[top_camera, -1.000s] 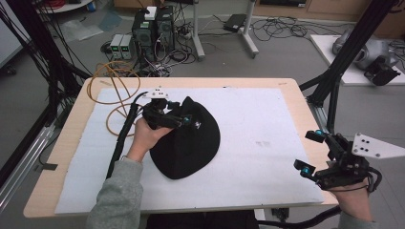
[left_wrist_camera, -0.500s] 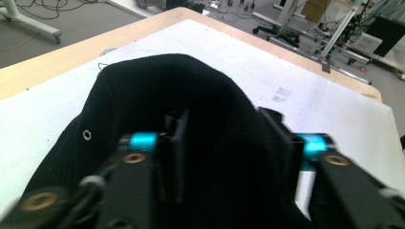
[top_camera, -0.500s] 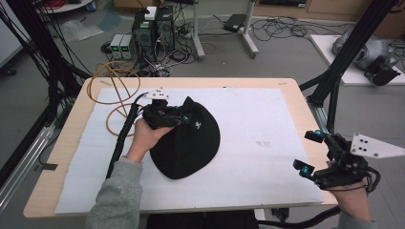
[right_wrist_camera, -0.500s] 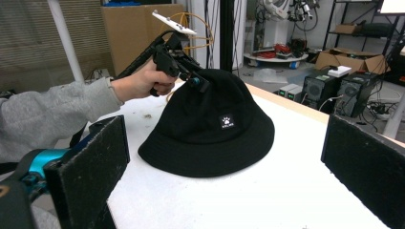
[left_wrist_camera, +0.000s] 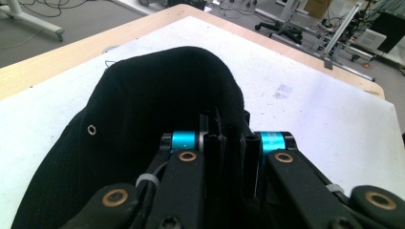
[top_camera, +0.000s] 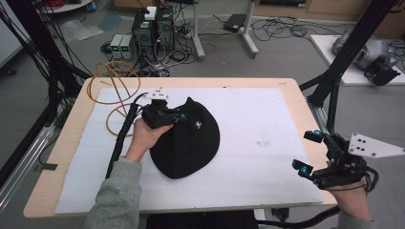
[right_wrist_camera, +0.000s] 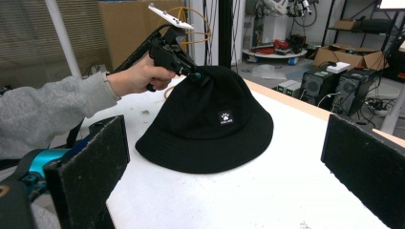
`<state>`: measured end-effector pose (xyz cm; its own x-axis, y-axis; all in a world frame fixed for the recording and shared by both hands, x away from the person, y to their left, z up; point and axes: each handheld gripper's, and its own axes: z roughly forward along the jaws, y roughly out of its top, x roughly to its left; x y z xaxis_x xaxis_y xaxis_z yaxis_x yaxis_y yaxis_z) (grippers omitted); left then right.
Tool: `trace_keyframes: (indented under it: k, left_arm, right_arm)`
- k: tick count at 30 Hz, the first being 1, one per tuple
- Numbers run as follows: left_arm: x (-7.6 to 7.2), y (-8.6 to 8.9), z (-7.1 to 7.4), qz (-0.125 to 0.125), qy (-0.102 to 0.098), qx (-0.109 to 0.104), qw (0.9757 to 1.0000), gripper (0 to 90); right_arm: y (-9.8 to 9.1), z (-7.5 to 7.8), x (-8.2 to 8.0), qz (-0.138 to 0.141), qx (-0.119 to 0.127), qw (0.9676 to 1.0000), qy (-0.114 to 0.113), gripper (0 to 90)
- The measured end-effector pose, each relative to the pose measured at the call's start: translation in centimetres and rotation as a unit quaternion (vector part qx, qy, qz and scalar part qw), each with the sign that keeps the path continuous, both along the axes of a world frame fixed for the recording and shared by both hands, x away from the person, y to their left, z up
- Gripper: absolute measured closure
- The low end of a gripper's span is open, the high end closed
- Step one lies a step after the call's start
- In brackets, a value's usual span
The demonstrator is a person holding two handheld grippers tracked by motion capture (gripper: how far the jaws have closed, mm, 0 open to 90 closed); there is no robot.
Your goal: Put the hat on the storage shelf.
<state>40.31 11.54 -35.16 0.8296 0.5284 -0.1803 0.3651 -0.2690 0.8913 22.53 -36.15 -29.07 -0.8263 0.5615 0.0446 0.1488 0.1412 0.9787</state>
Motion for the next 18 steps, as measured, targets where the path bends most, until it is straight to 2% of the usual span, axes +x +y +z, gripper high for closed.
trace_keyframes:
  k: [3,4,7,18]
  left_arm:
    - [-0.2,0.1,0.3,0.0,-0.005,-0.001,1.0,85.0]
    - [-0.3,0.2,0.4,0.0,-0.004,-0.004,1.0,85.1]
    - [-0.5,0.5,0.8,-0.001,-0.004,-0.015,0.9999,85.5]
    - [-1.6,2.5,2.9,-0.003,-0.013,-0.041,0.9991,85.7]
  right_arm:
    - [0.0,0.0,0.0,0.0,0.001,1.0,0.003,1.5]
    - [0.1,0.0,0.0,0.002,0.001,1.0,-0.003,1.5]
    - [0.1,0.0,0.0,0.002,0.0,1.0,0.003,1.5]
    - [0.4,0.0,0.3,0.007,-0.001,1.0,0.003,1.5]
